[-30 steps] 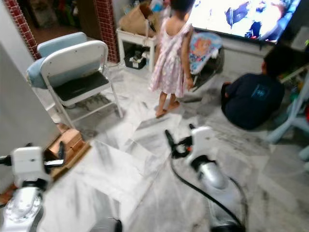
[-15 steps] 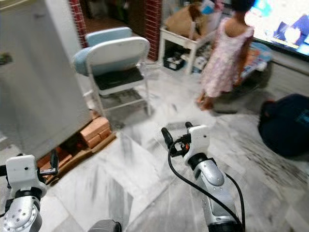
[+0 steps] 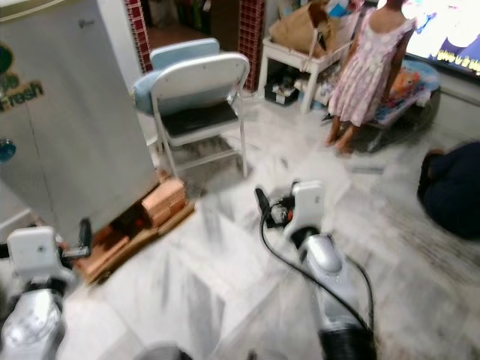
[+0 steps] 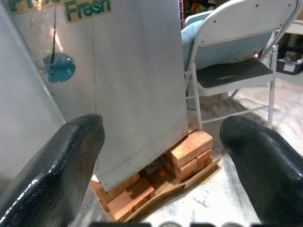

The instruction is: Restocking fridge

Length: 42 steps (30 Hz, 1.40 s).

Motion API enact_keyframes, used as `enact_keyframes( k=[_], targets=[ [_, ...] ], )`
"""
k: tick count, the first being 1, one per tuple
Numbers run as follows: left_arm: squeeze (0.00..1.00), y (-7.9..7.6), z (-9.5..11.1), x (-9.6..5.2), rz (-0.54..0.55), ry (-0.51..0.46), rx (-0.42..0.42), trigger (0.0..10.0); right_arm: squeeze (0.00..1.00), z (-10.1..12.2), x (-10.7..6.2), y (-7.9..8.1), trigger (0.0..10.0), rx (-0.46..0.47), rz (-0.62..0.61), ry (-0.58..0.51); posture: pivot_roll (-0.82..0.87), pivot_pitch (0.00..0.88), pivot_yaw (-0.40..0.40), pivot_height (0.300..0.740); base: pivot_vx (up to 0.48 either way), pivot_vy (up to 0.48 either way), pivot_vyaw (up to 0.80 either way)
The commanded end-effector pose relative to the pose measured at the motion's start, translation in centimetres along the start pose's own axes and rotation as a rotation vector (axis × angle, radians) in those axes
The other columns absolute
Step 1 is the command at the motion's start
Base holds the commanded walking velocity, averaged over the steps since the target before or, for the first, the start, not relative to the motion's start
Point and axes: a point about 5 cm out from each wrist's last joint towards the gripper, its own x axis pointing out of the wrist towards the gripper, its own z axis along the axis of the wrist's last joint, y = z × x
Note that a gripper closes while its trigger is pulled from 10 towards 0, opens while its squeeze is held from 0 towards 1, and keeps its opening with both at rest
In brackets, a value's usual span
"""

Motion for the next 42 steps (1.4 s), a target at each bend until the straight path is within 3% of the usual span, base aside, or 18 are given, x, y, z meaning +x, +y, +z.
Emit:
enact_keyframes(
  k=[1,6,9,12,16,24,28,34,42],
  targets=[
    [0.00,0.6,0.8,-0.1,0.007,-0.015,0.017,10.0,0.00,0.7,0.5,0.9,10.0,0.004,0.009,-0.016,0.04,0.073,-0.004,0.740,0.000,0.480,0.00],
    [0.00,0.7,0.1,-0.9,-0.016,0.026,0.013,10.0,0.00,0.7,0.2,0.7,10.0,0.013,-0.008,-0.021,0.04,0.089,-0.005,0.740,0.000,0.480,0.00],
    [0.00,0.4,-0.6,-2.0,-0.021,0.047,-0.005,10.0,0.00,0.1,-1.0,0.0,10.0,0.037,-0.059,-0.008,0.03,0.049,-0.005,0.740,0.000,0.441,0.00],
    [0.00,-0.3,0.0,-2.4,-0.041,0.025,-0.032,10.0,0.00,0.1,-1.4,-0.1,10.0,0.051,-0.068,-0.007,0.04,0.043,-0.010,0.740,0.000,0.121,0.00],
    [0.00,-1.0,0.4,-1.9,-0.086,-0.003,0.001,10.0,0.00,-0.5,-1.0,0.3,10.0,0.049,-0.062,0.002,0.06,0.048,-0.013,0.740,0.000,0.000,0.00],
    [0.00,0.9,0.4,-1.2,-0.023,-0.006,-0.001,10.0,0.00,0.2,-0.5,1.5,10.0,0.014,-0.024,-0.018,0.04,0.042,-0.013,0.740,0.000,0.000,0.00],
    [0.00,0.7,0.3,-0.5,-0.018,-0.014,0.002,10.0,0.00,0.3,-0.2,0.5,10.0,0.010,-0.064,-0.026,0.03,0.033,-0.006,0.740,0.000,0.000,0.00],
    [0.00,-0.2,0.0,-1.0,-0.051,0.002,-0.015,10.0,0.00,0.1,-0.3,0.5,10.0,0.013,-0.064,-0.013,0.03,0.054,-0.008,0.740,0.000,0.046,0.00],
    [0.00,-0.2,-0.6,-1.4,-0.055,0.021,-0.017,10.0,0.00,0.0,-0.4,0.6,10.0,0.009,-0.055,-0.005,0.02,0.063,-0.003,0.740,0.000,0.463,0.00]
  ],
)
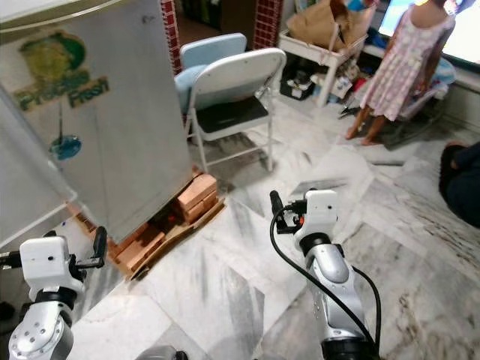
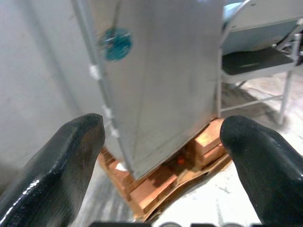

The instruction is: Restocking fridge

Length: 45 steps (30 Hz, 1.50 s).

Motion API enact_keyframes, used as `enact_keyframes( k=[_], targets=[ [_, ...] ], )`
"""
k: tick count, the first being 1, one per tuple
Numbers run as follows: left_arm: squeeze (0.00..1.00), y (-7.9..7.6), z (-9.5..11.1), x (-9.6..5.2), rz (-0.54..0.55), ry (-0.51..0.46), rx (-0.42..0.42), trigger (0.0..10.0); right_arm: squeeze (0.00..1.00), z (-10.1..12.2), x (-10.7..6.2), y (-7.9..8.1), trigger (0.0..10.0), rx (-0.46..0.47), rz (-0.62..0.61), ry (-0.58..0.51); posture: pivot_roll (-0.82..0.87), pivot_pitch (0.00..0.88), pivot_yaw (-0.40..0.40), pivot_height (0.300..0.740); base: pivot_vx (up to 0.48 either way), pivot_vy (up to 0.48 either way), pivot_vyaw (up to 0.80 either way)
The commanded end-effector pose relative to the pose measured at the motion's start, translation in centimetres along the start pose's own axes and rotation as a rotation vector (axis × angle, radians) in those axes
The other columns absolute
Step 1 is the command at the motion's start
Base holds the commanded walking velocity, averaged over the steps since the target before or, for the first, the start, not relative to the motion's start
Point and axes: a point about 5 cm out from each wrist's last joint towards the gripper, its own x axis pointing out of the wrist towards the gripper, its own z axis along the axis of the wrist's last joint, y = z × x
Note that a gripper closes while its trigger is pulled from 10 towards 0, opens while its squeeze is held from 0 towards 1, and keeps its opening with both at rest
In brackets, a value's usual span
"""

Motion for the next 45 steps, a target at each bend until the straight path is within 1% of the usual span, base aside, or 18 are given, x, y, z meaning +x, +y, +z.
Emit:
enact_keyframes(
  k=[1,6,8,15,21,31,39,45],
  targets=[
    [0.00,0.4,-0.2,0.0,-0.005,-0.003,0.010,10.0,0.00,0.0,0.1,0.4,10.0,0.007,0.010,0.000,0.02,0.063,-0.003,0.740,0.000,0.476,0.00],
    [0.00,0.1,0.0,0.4,-0.031,-0.010,0.004,10.0,0.00,0.2,0.3,0.3,10.0,0.004,0.010,-0.002,0.01,0.061,0.000,0.740,0.000,0.443,0.00],
    [0.00,-0.1,0.2,0.6,-0.048,-0.022,0.014,10.0,0.00,0.3,0.3,0.2,10.0,0.005,0.008,-0.005,0.01,0.061,0.005,0.740,0.000,0.420,-0.69],
    [0.00,-0.1,0.0,0.5,-0.047,-0.015,-0.004,10.0,0.00,0.3,0.3,0.4,10.0,0.007,0.014,-0.004,0.00,0.066,0.003,0.740,0.219,0.409,-0.77],
    [0.00,-0.2,-0.2,0.4,-0.043,-0.012,-0.014,10.0,0.00,0.3,0.4,0.5,10.0,0.001,0.024,-0.004,0.01,0.070,0.005,0.740,0.261,0.404,0.00],
    [0.00,-0.3,0.0,0.4,-0.054,-0.017,-0.009,10.0,0.00,0.2,0.3,0.7,10.0,0.000,0.032,0.003,0.01,0.081,0.001,0.740,0.257,0.406,0.00],
    [0.00,-0.6,0.2,0.4,-0.061,-0.031,-0.023,10.0,0.00,0.2,0.4,0.6,10.0,-0.008,0.032,0.004,0.01,0.084,-0.002,0.740,0.224,0.405,0.00],
    [0.00,-0.9,0.0,0.0,-0.072,-0.023,-0.038,10.0,0.00,0.0,0.3,0.6,10.0,-0.013,0.032,0.014,0.01,0.084,-0.002,0.740,0.000,0.000,0.00]
  ],
)
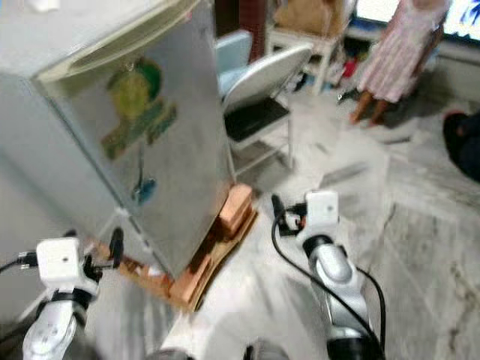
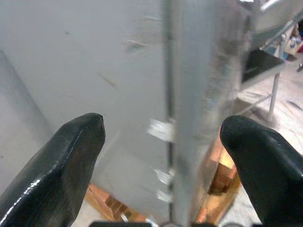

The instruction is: Restocking fridge

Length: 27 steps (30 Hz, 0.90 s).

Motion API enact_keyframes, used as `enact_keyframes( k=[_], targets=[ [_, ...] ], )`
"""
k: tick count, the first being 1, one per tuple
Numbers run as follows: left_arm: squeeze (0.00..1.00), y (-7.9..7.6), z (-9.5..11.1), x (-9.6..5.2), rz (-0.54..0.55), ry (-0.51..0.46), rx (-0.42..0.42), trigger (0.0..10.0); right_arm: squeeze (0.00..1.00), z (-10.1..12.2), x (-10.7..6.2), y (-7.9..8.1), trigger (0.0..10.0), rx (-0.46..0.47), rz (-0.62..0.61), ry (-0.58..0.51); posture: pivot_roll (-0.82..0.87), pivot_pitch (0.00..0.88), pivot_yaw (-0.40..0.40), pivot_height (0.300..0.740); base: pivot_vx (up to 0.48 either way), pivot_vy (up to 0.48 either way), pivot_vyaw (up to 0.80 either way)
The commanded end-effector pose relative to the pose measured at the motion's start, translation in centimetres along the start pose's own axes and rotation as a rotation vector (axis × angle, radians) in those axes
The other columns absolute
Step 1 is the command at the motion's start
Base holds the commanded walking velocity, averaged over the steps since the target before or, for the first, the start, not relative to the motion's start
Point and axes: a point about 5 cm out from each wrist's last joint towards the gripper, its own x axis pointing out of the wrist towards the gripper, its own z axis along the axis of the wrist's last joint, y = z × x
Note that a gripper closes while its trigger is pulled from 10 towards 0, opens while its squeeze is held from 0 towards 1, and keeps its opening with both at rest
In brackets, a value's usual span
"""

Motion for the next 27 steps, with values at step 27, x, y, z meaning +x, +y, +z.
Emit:
enact_keyframes(
  k=[27],
  targets=[
    [0.00,0.59,-0.63,-1.01,0.019,0.039,-0.021,10.0,0.00,-0.63,-0.31,0.45,10.0,0.000,0.019,0.038,0.01,0.100,-0.006,0.740,0.000,0.060,-0.17]
  ],
)
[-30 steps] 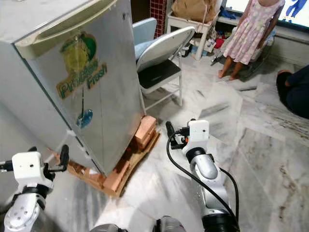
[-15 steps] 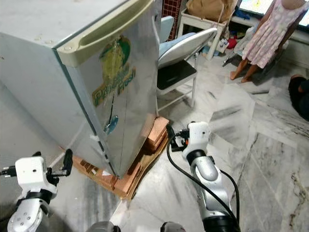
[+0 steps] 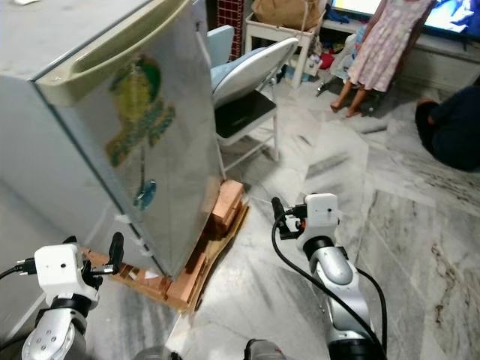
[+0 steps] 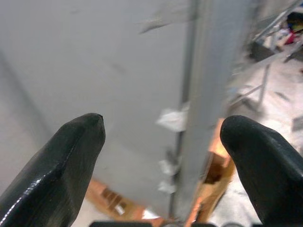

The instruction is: Restocking fridge

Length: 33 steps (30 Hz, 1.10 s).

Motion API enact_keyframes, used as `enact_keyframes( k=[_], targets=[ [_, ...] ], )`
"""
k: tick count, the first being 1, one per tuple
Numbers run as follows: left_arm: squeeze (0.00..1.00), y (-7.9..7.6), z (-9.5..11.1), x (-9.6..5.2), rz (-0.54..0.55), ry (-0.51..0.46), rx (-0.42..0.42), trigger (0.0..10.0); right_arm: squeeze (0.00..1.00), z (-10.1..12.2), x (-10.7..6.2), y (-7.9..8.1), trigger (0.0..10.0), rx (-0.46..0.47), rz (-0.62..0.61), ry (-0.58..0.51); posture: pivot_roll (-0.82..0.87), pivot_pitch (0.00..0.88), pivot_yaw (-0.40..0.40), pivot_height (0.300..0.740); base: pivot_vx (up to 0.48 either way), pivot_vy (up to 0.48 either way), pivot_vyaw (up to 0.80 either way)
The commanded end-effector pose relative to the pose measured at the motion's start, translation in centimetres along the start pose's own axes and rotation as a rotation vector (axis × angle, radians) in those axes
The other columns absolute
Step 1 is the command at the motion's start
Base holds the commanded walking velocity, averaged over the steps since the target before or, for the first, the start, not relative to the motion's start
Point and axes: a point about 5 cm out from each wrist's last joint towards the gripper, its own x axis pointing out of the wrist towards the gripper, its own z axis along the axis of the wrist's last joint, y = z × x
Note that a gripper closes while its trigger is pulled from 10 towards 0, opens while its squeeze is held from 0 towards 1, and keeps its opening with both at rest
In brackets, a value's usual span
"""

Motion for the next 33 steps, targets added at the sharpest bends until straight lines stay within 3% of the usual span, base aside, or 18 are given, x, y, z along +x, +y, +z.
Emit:
enact_keyframes(
  k=[1,6,18,24,33],
  targets=[
    [0.00,0.11,0.05,-0.13,-0.001,0.003,-0.004,10.0,0.00,0.08,-0.10,-0.35,10.0,-0.005,-0.007,0.006,0.01,0.100,-0.006,0.740,0.000,0.000,0.00],
    [0.00,0.12,0.00,-0.23,-0.001,0.010,0.000,10.0,0.00,-0.06,-0.11,-0.33,10.0,-0.002,-0.005,0.014,0.02,0.100,-0.005,0.740,0.000,0.000,-0.18],
    [0.00,0.09,-0.06,-0.19,-0.007,0.014,0.000,10.0,0.00,-0.26,-0.17,-0.31,10.0,0.002,-0.004,0.022,0.02,0.102,-0.003,0.740,0.000,0.475,-0.80],
    [0.00,0.05,-0.06,-0.20,-0.005,0.015,-0.002,10.0,0.00,-0.32,-0.18,-0.32,10.0,0.005,-0.002,0.023,0.02,0.103,-0.003,0.740,0.000,0.356,0.00],
    [0.00,-0.23,0.09,-0.44,-0.023,0.005,0.009,10.0,0.00,-0.35,-0.24,-0.28,10.0,-0.004,-0.005,0.025,0.02,0.103,-0.007,0.740,0.000,0.000,0.00]
  ],
)
